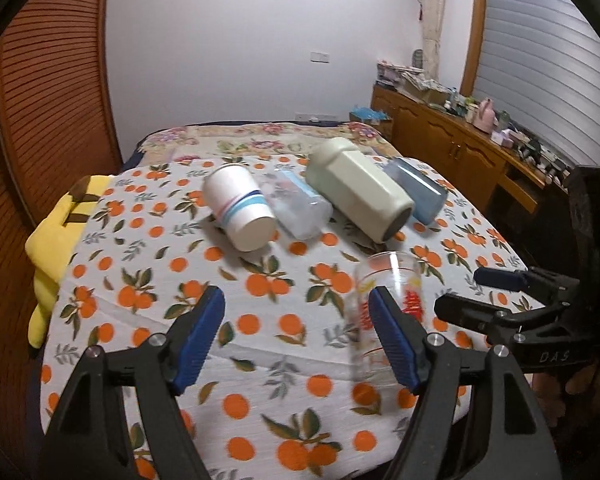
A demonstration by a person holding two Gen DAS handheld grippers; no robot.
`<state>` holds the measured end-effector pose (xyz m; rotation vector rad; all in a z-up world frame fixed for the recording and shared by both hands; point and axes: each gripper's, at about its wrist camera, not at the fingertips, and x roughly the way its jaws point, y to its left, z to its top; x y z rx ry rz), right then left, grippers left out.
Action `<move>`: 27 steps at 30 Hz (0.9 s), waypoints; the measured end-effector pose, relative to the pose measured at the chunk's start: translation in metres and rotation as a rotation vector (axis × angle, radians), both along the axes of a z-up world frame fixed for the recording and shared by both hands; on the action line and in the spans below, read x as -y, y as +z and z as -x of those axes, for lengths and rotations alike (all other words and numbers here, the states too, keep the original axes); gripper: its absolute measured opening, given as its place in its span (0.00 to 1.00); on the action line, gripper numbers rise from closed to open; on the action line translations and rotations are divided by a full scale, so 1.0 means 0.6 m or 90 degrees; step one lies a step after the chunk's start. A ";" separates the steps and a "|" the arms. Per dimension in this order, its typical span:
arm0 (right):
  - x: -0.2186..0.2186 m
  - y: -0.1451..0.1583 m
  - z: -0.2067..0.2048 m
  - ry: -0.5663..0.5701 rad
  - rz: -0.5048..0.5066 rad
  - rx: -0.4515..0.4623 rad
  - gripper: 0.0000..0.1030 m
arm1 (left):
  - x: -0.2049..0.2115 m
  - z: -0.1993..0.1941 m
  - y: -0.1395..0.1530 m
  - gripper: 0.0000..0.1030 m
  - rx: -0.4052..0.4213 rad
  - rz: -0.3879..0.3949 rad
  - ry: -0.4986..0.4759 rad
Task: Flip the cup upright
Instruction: 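Grasp the glass tumbler with the right gripper while the left gripper releases it, then rotate the held glass tumbler with the right gripper until its rim faces up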
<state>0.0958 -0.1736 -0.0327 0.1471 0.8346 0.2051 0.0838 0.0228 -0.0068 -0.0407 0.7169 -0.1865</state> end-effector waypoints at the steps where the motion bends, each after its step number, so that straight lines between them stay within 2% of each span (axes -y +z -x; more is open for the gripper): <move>1: -0.007 -0.003 -0.005 0.004 -0.007 -0.011 0.93 | -0.005 0.002 -0.002 0.72 0.000 0.001 0.004; 9: -0.034 -0.020 -0.040 0.013 -0.029 -0.068 0.93 | -0.035 0.009 -0.018 0.72 -0.008 0.011 0.031; 22: -0.042 -0.065 -0.099 0.019 -0.080 -0.190 0.84 | -0.042 0.009 -0.029 0.72 -0.016 0.016 0.039; 27: -0.048 -0.066 -0.108 0.026 -0.063 -0.193 0.81 | -0.043 0.009 -0.029 0.72 -0.017 0.016 0.040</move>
